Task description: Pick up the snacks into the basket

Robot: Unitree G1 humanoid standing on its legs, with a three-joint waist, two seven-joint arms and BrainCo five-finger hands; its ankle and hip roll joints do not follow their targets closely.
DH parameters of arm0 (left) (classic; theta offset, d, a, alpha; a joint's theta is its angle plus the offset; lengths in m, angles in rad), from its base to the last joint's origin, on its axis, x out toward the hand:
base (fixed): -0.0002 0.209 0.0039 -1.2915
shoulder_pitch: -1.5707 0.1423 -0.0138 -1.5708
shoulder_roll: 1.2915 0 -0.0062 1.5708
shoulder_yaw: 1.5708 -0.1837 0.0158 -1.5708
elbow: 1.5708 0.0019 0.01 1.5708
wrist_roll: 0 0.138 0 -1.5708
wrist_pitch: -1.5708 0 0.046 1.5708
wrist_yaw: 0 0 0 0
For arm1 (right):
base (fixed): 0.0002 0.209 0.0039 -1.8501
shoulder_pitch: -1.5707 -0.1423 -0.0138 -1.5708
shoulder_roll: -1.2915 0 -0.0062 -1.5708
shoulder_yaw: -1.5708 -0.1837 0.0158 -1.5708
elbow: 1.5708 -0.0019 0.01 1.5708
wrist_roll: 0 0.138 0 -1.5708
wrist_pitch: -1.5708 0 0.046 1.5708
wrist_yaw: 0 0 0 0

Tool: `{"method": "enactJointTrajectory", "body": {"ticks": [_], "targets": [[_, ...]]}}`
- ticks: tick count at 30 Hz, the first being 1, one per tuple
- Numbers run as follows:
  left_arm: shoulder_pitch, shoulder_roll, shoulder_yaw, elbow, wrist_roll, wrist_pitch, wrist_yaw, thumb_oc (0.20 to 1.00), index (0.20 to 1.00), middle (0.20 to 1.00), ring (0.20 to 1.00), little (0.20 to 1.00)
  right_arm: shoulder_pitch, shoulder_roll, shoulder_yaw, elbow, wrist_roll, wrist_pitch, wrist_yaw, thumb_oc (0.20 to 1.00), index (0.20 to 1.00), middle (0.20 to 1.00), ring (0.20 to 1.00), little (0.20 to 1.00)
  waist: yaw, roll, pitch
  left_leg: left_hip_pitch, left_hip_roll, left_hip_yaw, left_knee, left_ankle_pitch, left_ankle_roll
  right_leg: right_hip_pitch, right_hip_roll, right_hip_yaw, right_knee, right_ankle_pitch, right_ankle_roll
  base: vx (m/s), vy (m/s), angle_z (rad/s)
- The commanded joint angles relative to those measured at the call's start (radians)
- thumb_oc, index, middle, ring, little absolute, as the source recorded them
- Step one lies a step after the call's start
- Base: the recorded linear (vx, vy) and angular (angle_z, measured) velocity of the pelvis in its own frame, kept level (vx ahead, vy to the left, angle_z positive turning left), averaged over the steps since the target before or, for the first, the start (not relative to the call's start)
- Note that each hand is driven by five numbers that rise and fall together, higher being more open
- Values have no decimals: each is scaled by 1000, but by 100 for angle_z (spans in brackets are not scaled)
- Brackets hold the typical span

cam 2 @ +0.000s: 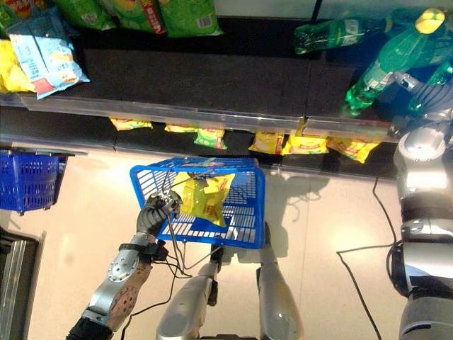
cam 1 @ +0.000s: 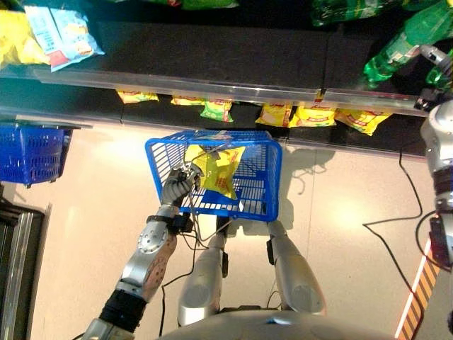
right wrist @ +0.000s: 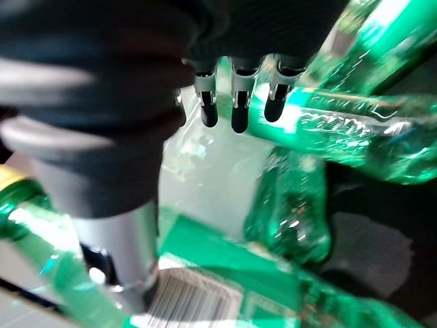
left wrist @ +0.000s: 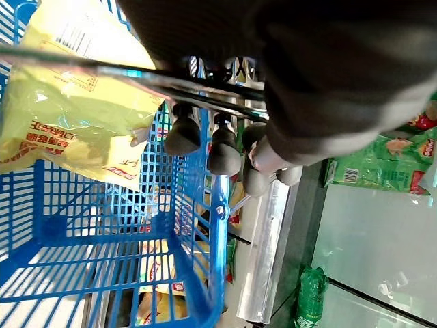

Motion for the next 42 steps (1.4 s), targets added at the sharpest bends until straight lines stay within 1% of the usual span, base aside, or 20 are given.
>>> {"method": "enactJointTrajectory", "body": {"ticks": [1, 5, 13, 26, 29, 30, 32, 33, 36, 42], "targets": [[25, 38, 24, -219, -2, -145, -27, 200, 200, 200, 200, 200, -50, -56, 56, 12, 38, -61, 6, 1000, 1000, 1000, 1000, 1000, 18, -53, -79, -52, -59, -48, 108, -91, 19, -53, -13, 5, 118, -116, 97, 0, 0, 0], [19, 40, 18, -219, -5, -143, -22, 200, 200, 200, 200, 200, -95, -50, 81, 35, 82, -62, 13, 1000, 1000, 1000, 1000, 1000, 20, -61, -71, -58, -61, -49, 109, -89, 19, -58, -13, 2, 121, -113, 97, -5, 2, 1], [19, 45, 28, -227, -7, -137, -18, 200, 200, 200, 200, 200, -124, -61, 119, 78, 88, -38, 35, 1000, 1000, 1000, 1000, 1000, 22, -74, -66, -52, -57, -52, 100, -86, 15, -51, -17, -3, 115, -113, 96, 0, 1, 2], [9, 32, 44, -223, -2, -130, 4, 200, 200, 200, 200, 200, -165, -12, 141, 134, 154, -24, 71, 1000, 1000, 1000, 1000, 1000, 22, -82, -59, -38, -55, -41, 83, -85, 16, -43, -17, 1, 109, -110, 95, 0, 0, 0], [4, 29, 43, -221, -2, -128, 3, 200, 200, 200, 200, 200, -163, 6, 136, 133, 203, -32, 92, 1000, 1000, 1000, 1000, 1000, 23, -82, -58, -36, -55, -41, 79, -83, 15, -42, -17, -3, 107, -110, 95, 0, 0, 0], [2, 28, 44, -219, -2, -127, 2, 200, 200, 200, 200, 200, -157, 16, 131, 128, 245, -40, 112, 1000, 1000, 1000, 1000, 1000, 24, -82, -57, -34, -54, -41, 78, -83, 14, -41, -18, -3, 107, -110, 96, 0, 0, 0], [-2, 28, 42, -218, -8, -120, -4, 200, 200, 200, 200, 200, -141, 45, 117, 128, 384, -53, 175, 1000, 1000, 1000, 1000, 1000, 25, -83, -54, -31, -54, -41, 77, -82, 14, -38, -19, -5, 109, -112, 95, 0, 0, 0], [-2, 29, 41, -218, -9, -120, -4, 200, 200, 200, 200, 200, -141, 44, 117, 130, 386, -53, 177, 1000, 1000, 1000, 1000, 1000, 25, -83, -54, -31, -54, -41, 77, -82, 14, -38, -19, -5, 109, -112, 95, 0, 0, 0], [0, 31, 41, -219, -25, -112, -17, 200, 200, 200, 200, 200, -139, 63, 106, 143, 487, -51, 221, 1000, 1000, 1000, 1000, 1000, 29, -85, -50, -27, -54, -42, 75, -81, 11, -35, -21, -8, 108, -113, 94, 0, 0, 0], [-3, 27, 36, -211, -36, -103, -21, 200, 200, 200, 200, 200, -140, 84, 87, 167, 572, -51, 250, 1000, 1000, 1000, 1000, 1000, 34, -83, -50, -26, -57, -44, 73, -79, 10, -35, -22, -14, 111, -114, 93, -1, -1, 4]]}}
